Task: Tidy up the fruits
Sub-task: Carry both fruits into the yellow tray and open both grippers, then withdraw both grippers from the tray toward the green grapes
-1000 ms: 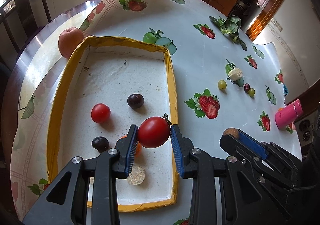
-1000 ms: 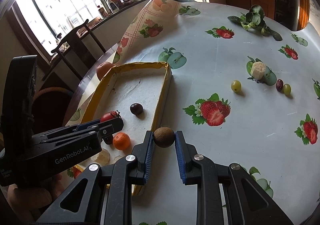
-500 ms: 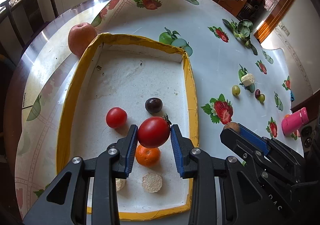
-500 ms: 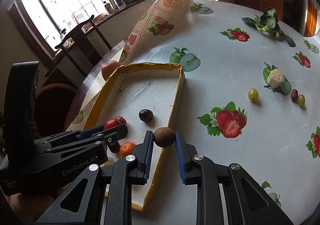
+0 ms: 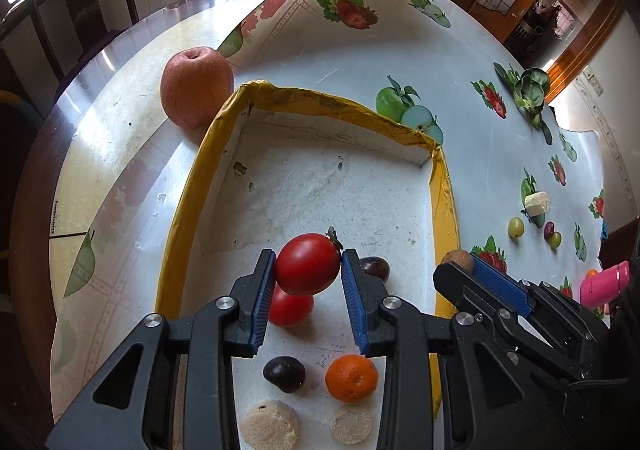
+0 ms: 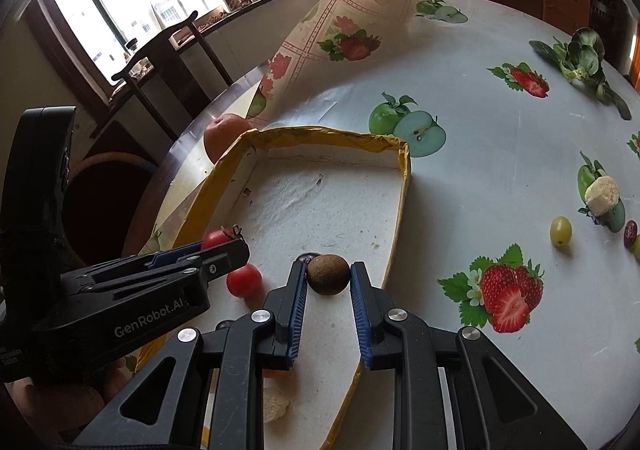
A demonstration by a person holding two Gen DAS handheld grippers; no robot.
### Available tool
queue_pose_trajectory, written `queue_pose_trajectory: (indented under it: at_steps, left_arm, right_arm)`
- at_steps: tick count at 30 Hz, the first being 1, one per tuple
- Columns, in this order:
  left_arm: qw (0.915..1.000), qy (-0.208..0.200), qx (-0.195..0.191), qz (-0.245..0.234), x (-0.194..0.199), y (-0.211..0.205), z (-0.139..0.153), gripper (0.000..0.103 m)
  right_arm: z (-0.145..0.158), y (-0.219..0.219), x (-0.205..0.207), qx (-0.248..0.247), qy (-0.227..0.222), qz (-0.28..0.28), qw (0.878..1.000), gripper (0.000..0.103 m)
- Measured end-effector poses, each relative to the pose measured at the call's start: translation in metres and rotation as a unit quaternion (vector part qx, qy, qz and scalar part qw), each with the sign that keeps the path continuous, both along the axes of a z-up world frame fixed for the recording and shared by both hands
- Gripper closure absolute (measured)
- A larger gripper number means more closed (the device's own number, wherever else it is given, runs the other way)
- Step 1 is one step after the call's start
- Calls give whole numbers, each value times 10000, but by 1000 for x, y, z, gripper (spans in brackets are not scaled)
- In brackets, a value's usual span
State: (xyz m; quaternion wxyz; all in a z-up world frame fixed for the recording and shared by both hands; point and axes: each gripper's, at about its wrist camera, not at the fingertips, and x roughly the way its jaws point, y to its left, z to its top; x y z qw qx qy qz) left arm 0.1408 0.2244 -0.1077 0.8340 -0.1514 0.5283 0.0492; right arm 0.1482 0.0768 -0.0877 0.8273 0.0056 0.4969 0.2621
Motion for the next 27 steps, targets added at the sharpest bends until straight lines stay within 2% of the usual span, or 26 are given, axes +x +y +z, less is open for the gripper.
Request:
queue_pose_trajectory:
  at_steps: [6, 13, 15, 21, 24, 26, 27]
  left_arm:
    - [9997, 194, 99, 86, 17, 11, -18, 72]
    - [9989, 390, 240, 91, 22, 16, -36, 72]
    - [9985, 400, 371, 82, 22, 14, -36, 72]
    - [9978, 493, 431, 115, 24, 13, -35, 71]
    - [9978, 435, 466, 172, 21, 13, -28, 65]
    - [9979, 346, 508, 221, 19, 11, -21, 50]
    - [9980, 295, 512, 231, 16, 11, -17, 48]
  right_arm:
    - [-21, 27, 25, -297, 30, 212, 9993, 81]
    - [-44, 38, 37, -403, 179, 325, 9985, 81]
    - [-47, 40, 38, -454, 160, 353, 9982, 80]
    - [-47, 40, 39, -432, 196, 401, 9981, 79]
    - [-41, 33, 38, -362, 201, 347, 9985, 73]
    - [-35, 28, 36, -298, 162, 297, 9990, 66]
    - [-32, 25, 35, -260, 146, 278, 9992, 65]
